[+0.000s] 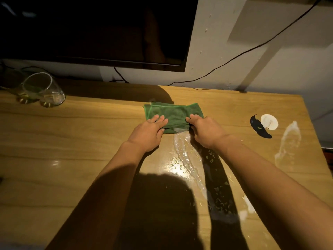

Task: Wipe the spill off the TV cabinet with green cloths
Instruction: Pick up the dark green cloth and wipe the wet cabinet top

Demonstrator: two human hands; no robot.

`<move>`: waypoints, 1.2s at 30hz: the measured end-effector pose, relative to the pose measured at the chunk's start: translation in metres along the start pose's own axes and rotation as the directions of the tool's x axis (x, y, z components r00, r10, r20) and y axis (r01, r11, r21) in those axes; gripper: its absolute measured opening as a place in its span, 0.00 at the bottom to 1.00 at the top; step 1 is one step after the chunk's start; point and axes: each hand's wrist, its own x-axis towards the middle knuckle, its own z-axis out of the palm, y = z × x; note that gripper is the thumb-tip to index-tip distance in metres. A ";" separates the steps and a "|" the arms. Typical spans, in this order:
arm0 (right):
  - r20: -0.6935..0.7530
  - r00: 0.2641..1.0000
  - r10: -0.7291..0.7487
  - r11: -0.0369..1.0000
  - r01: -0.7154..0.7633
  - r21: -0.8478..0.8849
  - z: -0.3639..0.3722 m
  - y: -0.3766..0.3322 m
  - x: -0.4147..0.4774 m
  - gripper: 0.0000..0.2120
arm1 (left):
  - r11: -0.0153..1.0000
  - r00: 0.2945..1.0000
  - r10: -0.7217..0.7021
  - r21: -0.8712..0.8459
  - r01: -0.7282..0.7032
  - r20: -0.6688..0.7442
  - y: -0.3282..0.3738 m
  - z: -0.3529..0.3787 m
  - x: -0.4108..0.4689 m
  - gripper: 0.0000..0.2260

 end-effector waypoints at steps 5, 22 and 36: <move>0.053 0.998 -0.025 1.000 0.024 0.013 0.010 -0.014 -0.039 0.27 | 1.000 0.998 0.005 0.024 -0.006 0.059 0.007 0.002 -0.039 0.21; 0.064 0.987 -0.147 0.989 0.145 0.021 0.044 -0.053 -0.125 0.26 | 0.984 0.986 -0.161 -0.064 0.164 0.043 0.020 0.031 -0.162 0.21; 0.091 0.986 -0.141 0.983 0.129 0.134 0.057 -0.043 -0.179 0.23 | 0.945 0.957 -0.278 -0.200 0.257 -0.080 0.084 0.091 -0.225 0.22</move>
